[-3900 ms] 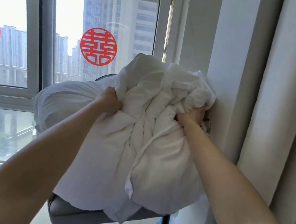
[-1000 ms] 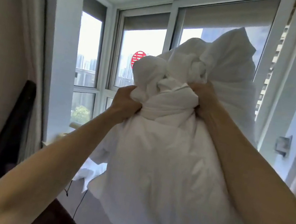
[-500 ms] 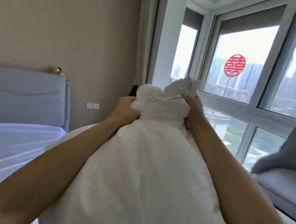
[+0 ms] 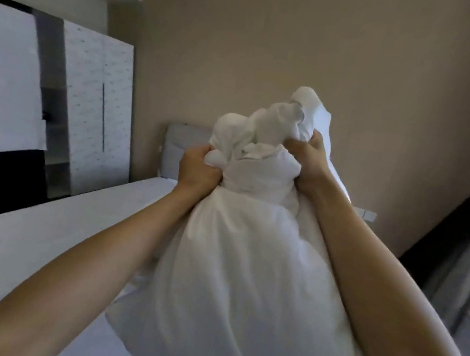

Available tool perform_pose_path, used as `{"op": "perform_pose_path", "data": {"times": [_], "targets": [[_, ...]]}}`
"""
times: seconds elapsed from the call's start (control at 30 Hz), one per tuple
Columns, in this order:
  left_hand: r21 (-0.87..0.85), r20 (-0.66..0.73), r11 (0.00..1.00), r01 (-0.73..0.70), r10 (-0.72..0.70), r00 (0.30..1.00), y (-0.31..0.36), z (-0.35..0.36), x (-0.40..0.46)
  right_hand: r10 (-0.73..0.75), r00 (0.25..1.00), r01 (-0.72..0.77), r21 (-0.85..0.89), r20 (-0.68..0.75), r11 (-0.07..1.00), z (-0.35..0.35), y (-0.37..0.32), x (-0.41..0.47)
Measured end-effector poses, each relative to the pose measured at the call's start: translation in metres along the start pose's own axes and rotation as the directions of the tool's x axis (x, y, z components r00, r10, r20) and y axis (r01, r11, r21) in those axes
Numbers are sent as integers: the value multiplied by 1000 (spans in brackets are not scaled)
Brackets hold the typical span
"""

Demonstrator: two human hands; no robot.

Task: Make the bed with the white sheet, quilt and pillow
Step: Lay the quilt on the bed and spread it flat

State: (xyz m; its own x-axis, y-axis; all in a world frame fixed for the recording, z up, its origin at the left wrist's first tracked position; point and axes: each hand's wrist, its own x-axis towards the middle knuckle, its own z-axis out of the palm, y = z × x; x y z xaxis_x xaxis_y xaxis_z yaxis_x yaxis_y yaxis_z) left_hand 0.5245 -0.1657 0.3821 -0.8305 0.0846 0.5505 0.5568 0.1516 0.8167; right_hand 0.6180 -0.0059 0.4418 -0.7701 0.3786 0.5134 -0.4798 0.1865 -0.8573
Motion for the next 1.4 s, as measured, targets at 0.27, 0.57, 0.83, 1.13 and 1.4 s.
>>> {"op": "perform_pose_path", "data": {"times": [0.27, 0.57, 0.83, 1.13, 1.4], "targets": [[319, -354, 947, 48, 72, 932, -58, -74, 68, -57, 920, 2, 143, 387, 990, 113, 73, 96], [533, -403, 332, 778, -709, 578, -263, -48, 37, 474, 648, -105, -547, 596, 831, 156, 390, 173], [588, -301, 61, 807, -909, 288, -340, 32, -4, 814, 283, -193, -802, 506, 566, 125, 531, 168], [535, -311, 163, 829, -875, 372, -381, 100, 8, 776, 364, -28, -826, 515, 562, 75, 588, 168], [470, -529, 75, 880, -774, 348, -449, 139, 20, 876, 113, -364, -801, 469, 475, 84, 665, 157]]}}
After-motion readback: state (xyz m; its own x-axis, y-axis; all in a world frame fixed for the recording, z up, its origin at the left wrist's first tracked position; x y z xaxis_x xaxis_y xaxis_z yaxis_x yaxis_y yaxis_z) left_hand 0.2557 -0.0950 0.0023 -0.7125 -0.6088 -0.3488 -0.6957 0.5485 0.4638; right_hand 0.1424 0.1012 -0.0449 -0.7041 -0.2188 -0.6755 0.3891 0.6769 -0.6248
